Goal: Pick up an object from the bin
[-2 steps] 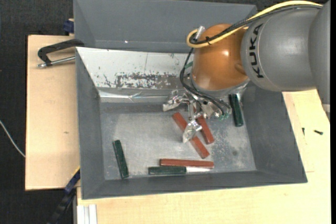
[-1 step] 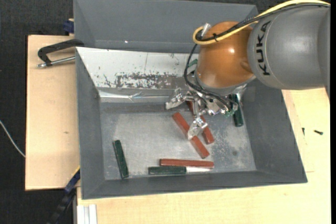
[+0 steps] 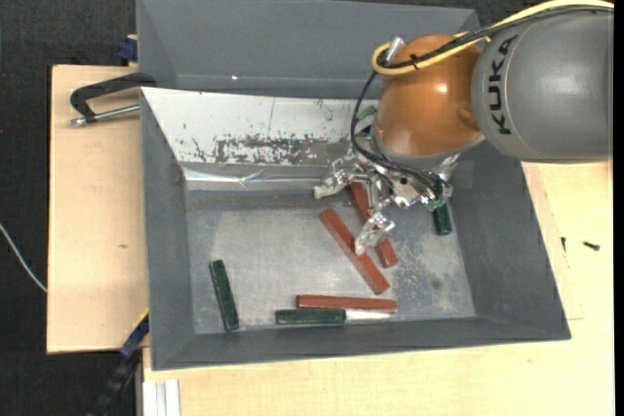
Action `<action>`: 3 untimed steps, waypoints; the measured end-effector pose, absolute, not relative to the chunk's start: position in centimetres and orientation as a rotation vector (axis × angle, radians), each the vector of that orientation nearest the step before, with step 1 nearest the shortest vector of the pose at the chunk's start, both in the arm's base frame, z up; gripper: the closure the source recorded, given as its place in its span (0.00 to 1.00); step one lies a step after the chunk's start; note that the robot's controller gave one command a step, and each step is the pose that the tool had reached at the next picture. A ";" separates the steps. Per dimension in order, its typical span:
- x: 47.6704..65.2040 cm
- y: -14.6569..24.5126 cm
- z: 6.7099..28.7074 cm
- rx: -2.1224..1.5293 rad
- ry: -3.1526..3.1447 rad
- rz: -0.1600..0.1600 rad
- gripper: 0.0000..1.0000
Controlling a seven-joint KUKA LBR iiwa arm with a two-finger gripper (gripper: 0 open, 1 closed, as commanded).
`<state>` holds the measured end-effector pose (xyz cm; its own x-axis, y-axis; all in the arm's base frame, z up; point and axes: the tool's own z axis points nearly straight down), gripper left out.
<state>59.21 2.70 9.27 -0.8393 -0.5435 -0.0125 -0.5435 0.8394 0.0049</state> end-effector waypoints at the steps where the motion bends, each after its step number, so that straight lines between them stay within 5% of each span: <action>1: 59.1 0.2 8.6 -0.712 3.048 -0.005 0.00; 2: 58.8 1.6 8.0 -1.174 2.907 0.001 0.00; 3: 59.9 -2.3 7.7 -2.004 2.422 -0.005 1.00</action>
Offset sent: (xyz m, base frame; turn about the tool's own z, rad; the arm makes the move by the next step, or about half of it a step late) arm -0.0041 -0.0102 -0.0227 -0.7824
